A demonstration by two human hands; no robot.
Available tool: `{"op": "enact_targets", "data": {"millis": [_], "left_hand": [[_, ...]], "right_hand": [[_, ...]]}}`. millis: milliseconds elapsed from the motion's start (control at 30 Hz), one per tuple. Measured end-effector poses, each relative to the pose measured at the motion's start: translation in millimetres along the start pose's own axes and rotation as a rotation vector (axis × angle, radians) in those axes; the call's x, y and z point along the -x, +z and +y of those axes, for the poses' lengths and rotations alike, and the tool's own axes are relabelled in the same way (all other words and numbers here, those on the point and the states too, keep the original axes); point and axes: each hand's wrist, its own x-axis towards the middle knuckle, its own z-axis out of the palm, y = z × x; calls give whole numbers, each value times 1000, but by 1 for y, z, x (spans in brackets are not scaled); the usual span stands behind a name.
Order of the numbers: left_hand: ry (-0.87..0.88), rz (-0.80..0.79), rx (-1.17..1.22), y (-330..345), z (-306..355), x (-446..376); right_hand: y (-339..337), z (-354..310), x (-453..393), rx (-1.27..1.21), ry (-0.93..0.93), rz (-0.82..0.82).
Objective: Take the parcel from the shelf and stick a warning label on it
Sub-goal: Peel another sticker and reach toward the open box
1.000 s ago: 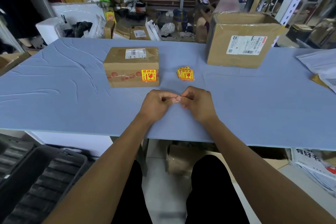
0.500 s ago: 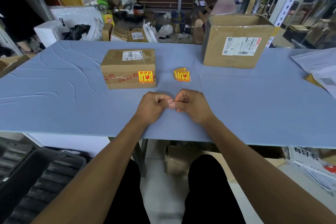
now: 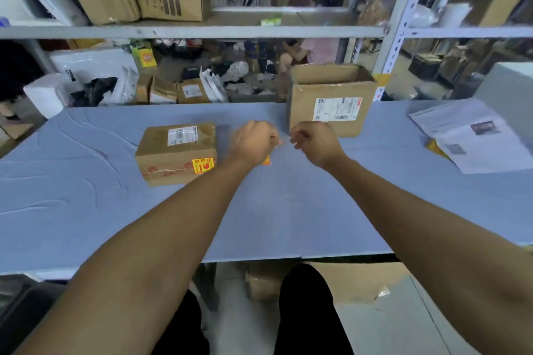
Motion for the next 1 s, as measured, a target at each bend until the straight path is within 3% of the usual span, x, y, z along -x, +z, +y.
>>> {"op": "enact_targets", "data": {"millis": [133,267,467,667,833,1000], "left_hand": [[31,-11,-47,-34,43,-62],[67,80,-50,-53,79,-126],[142,128,-145,-47,112,-197],[126,43,-155,-31,101,-221],[70,-53,-162,-41,58,-192],[-35,-128,-167,-70,-26,-127]], "right_hand": [[-67,8,-37,451,46,55],[-117,8,-78,624,99,162],[-141,21,-128,672,117,162],[-134,36,-141,672,164,149],[-97,10,-139,633,122,96],[-32,-38,-120,541,31,11]]}}
